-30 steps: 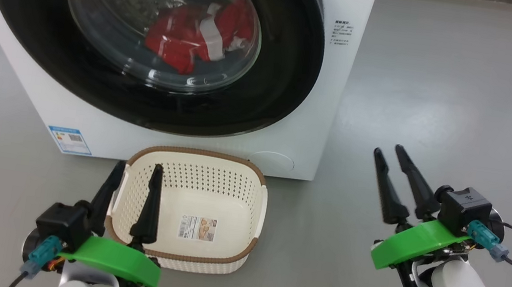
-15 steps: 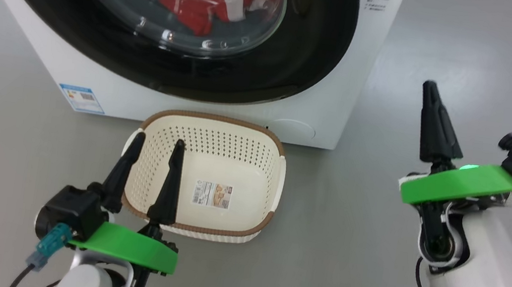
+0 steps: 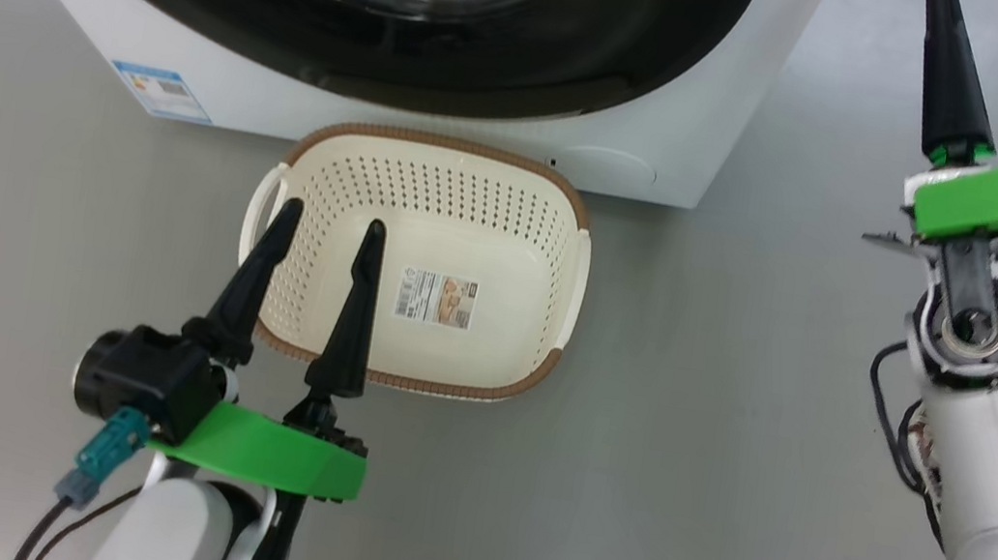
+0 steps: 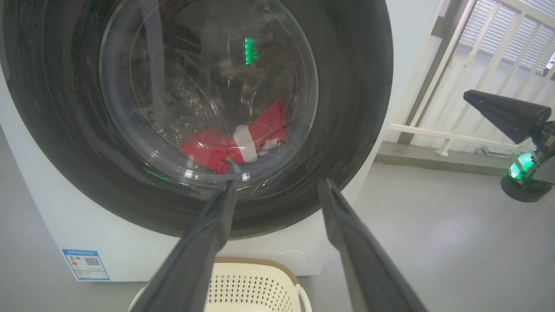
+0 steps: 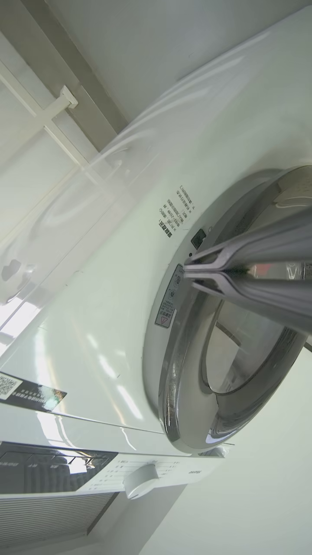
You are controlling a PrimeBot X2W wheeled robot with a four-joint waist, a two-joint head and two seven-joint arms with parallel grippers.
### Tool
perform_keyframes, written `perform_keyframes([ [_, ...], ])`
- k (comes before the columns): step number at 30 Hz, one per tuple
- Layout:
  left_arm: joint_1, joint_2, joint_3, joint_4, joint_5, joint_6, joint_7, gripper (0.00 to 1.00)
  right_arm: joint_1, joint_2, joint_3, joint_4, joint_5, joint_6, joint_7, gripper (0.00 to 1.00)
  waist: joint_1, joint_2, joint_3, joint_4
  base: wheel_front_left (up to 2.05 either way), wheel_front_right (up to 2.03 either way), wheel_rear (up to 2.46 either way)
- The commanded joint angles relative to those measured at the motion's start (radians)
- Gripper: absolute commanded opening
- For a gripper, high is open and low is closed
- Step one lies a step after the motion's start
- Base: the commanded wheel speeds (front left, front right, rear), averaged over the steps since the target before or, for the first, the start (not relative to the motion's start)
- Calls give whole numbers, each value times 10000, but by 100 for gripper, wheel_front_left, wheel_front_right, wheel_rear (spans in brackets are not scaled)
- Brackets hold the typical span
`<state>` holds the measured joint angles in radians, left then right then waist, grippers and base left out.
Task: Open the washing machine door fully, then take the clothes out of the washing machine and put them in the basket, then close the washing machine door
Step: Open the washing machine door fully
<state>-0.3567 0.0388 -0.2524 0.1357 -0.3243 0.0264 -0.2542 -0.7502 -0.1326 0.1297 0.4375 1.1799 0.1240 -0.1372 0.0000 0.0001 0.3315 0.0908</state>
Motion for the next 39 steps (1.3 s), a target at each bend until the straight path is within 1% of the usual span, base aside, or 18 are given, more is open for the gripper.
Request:
perform_keyframes([
  [1,-326,135,277,-302,136,-23,-76,100,-467,66,-29,-189,825,67,520,0,0,-1,564,65,0,0,0],
  [6,-608,130,246,-270,150,-60,-76,100,-1225,-19,-230,-38,2229,67,1677,0,0,-1,1068,76,0,0,0],
  [10,-841,125,187,-193,142,-84,-76,100,-1822,-44,-358,263,3003,67,2474,0,0,-1,1419,91,0,0,0],
  [11,-841,125,187,-193,142,-84,-76,100,-1822,-44,-358,263,3003,67,2474,0,0,-1,1419,91,0,0,0],
  [13,-949,123,165,-197,144,-93,-76,100,-2162,-68,-389,449,3253,67,2808,0,0,-1,1600,99,0,0,0],
  [20,-1227,117,2,-65,1,-154,-76,100,-3345,4,-368,1082,4123,67,4190,0,0,-1,2155,149,0,0,0],
  [26,-1382,116,-265,48,-344,-73,-76,100,-4111,102,-254,1565,4446,67,4995,0,0,-1,2355,231,0,0,0],
  [29,-1422,116,-382,41,-466,-8,-76,100,-4379,87,-240,1732,4498,67,5230,0,0,-1,2437,300,0,0,0],
  [35,-1546,115,-474,30,-671,45,-76,100,-4923,-94,53,2125,4158,67,5554,0,0,-1,2718,423,0,0,0],
  [39,-1636,115,-431,31,-661,38,-76,100,-5281,-67,118,2461,4120,67,5694,0,0,-1,2868,441,0,0,0],
])
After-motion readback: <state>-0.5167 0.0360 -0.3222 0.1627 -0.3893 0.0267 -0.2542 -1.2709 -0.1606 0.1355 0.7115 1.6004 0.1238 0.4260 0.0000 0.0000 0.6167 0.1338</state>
